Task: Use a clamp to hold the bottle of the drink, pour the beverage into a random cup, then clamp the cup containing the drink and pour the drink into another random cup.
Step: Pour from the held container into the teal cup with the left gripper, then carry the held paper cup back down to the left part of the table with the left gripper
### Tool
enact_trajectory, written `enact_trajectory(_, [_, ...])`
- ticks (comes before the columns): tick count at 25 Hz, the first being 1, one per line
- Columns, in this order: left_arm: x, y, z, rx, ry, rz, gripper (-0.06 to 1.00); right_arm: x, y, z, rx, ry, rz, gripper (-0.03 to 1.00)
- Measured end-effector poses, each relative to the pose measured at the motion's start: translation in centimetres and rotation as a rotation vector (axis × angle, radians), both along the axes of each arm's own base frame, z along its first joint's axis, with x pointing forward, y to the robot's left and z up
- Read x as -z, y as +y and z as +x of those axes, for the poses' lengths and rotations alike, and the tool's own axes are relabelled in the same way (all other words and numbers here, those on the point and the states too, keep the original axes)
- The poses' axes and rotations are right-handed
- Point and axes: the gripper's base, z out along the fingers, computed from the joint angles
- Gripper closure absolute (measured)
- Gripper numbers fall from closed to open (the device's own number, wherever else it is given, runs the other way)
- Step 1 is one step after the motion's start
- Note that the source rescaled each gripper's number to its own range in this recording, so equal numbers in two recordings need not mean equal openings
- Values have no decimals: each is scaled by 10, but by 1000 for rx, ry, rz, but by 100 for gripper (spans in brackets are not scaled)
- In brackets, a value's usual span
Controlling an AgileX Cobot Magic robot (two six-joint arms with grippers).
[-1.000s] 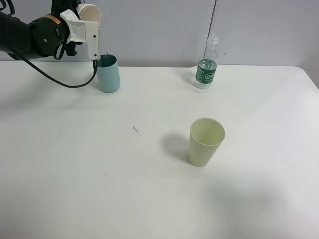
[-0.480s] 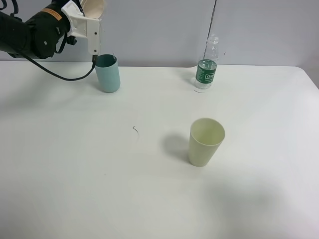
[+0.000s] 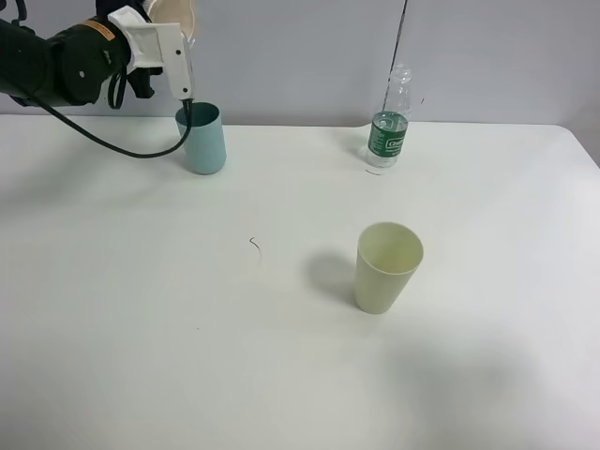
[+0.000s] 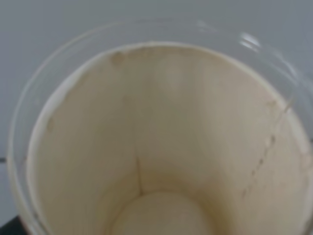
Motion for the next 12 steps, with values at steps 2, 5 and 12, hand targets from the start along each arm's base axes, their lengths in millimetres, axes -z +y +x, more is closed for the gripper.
enact_trajectory(2, [-3,-2,-4,4,78,-82,93,0,0,0,0,0,0,-3])
enact_trajectory(5, [-12,-4,-11,4,184,-195,93,0,0,0,0,0,0,-3])
enact_trajectory(12, [-43,-2,-35,-40,363,-486,93,0,0,0,0,0,0,-3])
